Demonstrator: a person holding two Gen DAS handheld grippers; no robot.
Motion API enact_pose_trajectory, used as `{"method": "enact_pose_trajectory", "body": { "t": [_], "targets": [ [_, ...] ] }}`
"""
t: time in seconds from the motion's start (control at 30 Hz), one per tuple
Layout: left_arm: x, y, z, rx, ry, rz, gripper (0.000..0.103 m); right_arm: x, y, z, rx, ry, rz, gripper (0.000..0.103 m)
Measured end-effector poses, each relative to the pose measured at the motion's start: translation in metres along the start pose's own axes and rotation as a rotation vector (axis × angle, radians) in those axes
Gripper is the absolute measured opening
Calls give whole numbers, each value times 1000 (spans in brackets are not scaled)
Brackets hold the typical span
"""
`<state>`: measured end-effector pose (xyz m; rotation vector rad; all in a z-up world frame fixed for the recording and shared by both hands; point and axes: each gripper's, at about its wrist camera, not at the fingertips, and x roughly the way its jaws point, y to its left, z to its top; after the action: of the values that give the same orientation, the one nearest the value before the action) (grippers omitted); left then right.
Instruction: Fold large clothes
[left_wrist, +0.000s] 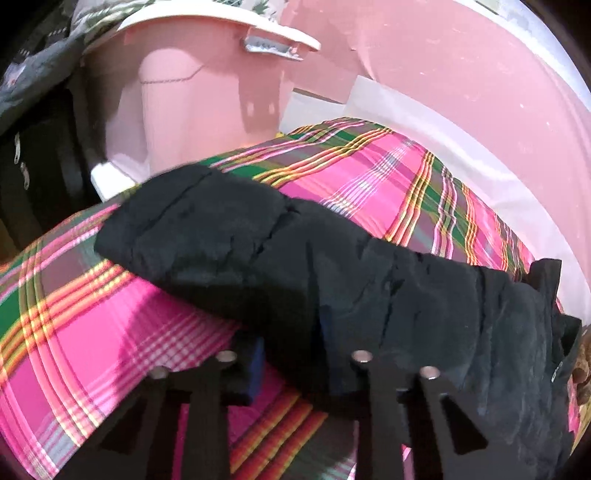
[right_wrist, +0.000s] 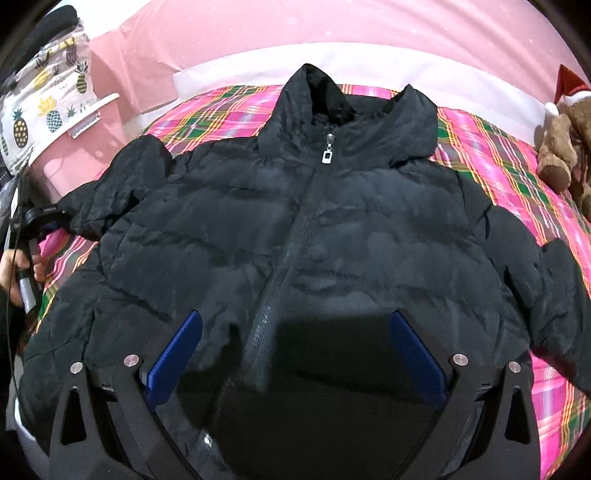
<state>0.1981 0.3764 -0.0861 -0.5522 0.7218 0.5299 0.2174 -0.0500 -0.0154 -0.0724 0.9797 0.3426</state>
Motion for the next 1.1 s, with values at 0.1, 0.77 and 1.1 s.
{"method": "enact_pose_trajectory", "body": {
  "t": [0.1, 0.77, 1.1],
  "targets": [
    [-12, -11, 10, 42, -21, -14, 12, -6, -2, -7, 8, 10, -3, 101],
    [-192, -223, -6, 393, -133, -517, 10, -90, -65, -29, 148, -158, -79, 101],
    [-121, -330, -113, 559, 112, -648, 15, -100, -115, -52, 236, -177, -82, 101]
  ]
}}
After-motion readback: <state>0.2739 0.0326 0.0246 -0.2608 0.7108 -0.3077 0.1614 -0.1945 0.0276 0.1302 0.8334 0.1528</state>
